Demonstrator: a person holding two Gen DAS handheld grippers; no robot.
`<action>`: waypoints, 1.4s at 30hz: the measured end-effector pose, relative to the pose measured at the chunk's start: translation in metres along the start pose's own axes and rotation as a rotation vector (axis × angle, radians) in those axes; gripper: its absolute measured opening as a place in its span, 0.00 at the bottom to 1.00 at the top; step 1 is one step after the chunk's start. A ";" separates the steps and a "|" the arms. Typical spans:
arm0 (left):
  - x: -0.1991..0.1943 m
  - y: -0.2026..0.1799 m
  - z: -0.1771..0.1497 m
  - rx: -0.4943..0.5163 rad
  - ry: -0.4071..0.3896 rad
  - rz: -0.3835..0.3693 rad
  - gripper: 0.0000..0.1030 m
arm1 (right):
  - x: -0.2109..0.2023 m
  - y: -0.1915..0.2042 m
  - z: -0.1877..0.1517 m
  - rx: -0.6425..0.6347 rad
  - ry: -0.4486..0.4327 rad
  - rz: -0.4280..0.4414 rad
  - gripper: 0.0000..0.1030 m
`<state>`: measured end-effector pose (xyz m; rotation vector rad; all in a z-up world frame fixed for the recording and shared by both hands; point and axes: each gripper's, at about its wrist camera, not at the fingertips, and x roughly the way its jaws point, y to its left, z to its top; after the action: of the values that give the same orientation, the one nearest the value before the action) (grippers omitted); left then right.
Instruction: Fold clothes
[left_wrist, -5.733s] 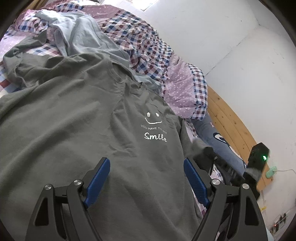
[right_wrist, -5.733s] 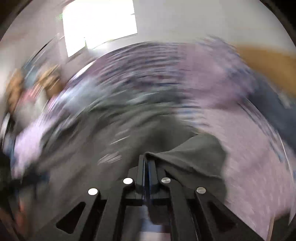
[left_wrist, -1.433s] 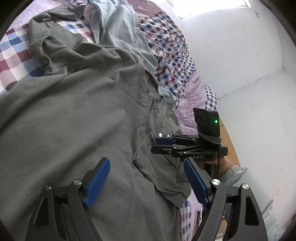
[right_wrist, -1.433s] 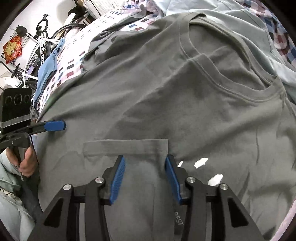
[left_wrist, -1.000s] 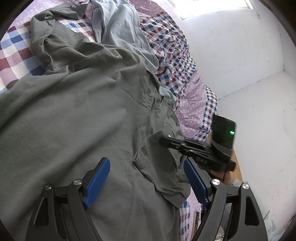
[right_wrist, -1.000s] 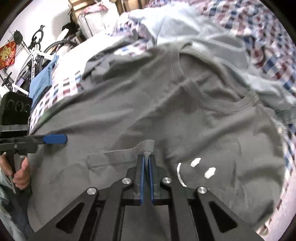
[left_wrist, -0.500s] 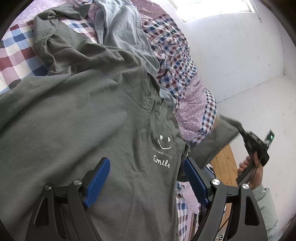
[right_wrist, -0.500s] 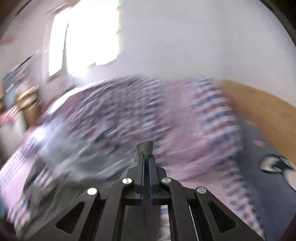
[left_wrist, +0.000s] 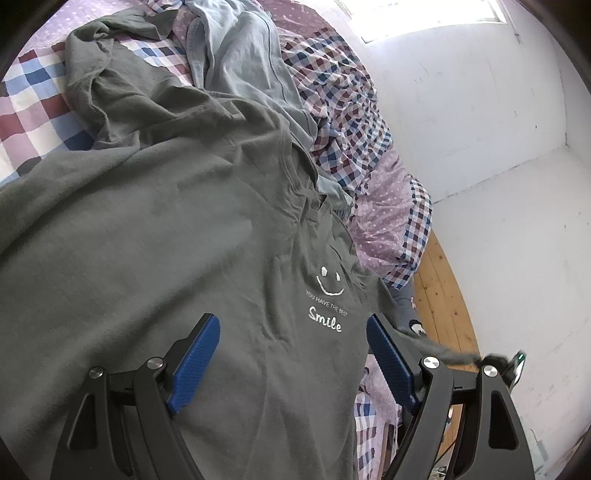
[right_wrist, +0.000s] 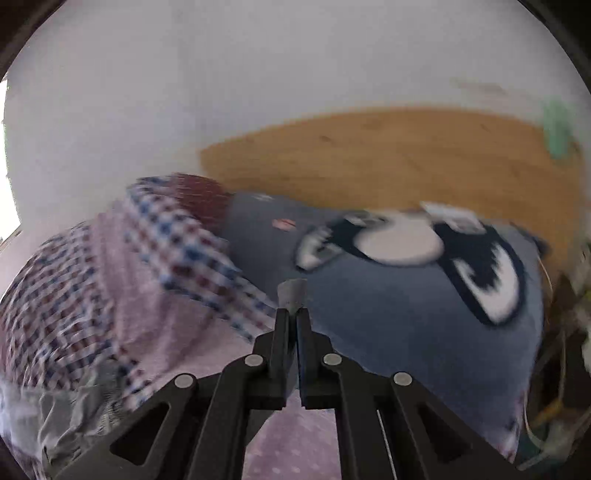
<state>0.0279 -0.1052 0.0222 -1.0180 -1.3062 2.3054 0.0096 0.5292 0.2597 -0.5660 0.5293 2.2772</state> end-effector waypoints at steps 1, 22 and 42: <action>0.000 0.000 0.000 0.001 0.001 0.000 0.82 | 0.004 -0.012 -0.008 0.025 0.020 -0.018 0.02; -0.006 -0.003 0.010 -0.039 0.029 -0.085 0.82 | -0.065 0.104 -0.097 -0.295 0.031 0.296 0.02; 0.013 0.045 0.031 -0.408 0.174 -0.340 0.82 | -0.157 0.323 -0.410 -1.097 0.337 0.819 0.10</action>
<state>0.0004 -0.1409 -0.0106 -0.9916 -1.7597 1.7025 -0.0257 0.0177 0.0736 -1.4778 -0.5445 3.1774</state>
